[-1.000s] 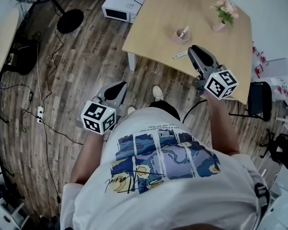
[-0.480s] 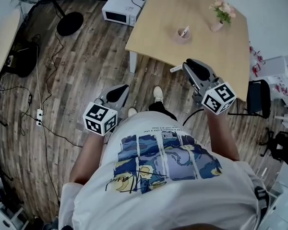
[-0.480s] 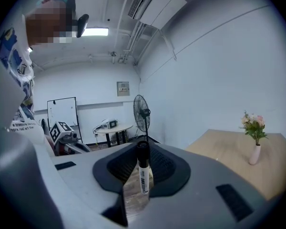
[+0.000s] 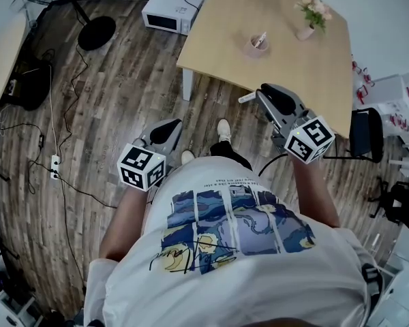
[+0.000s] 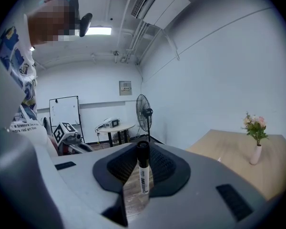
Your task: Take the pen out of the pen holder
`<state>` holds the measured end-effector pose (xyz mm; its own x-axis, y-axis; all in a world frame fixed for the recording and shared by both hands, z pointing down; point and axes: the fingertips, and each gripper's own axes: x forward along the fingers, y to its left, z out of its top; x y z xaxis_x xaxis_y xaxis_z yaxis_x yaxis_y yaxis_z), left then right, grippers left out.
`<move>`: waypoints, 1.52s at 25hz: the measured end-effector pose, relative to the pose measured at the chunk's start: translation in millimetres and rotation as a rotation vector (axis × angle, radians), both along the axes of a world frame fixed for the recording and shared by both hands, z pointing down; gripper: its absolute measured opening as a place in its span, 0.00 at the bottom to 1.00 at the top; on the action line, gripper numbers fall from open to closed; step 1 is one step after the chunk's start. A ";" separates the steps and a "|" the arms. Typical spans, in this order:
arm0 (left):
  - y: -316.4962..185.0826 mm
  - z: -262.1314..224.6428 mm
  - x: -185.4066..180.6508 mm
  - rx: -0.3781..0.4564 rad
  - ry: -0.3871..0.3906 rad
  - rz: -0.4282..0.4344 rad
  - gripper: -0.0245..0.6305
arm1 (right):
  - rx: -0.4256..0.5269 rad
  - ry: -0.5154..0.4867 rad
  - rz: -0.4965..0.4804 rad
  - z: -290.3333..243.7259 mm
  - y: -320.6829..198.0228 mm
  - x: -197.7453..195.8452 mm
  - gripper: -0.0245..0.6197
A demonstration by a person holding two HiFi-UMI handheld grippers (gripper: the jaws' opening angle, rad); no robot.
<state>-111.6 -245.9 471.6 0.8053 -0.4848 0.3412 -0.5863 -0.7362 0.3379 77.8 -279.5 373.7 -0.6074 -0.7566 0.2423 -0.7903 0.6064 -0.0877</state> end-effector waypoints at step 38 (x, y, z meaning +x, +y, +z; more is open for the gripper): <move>5.9 4.1 8.3 -0.017 -0.018 0.004 0.05 | 0.018 0.039 -0.035 -9.3 5.8 0.4 0.14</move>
<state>-103.3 -240.0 475.7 0.8009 -0.4753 0.3642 -0.5894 -0.7330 0.3396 78.3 -273.7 364.4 -0.6242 -0.7392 0.2528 -0.7710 0.6351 -0.0467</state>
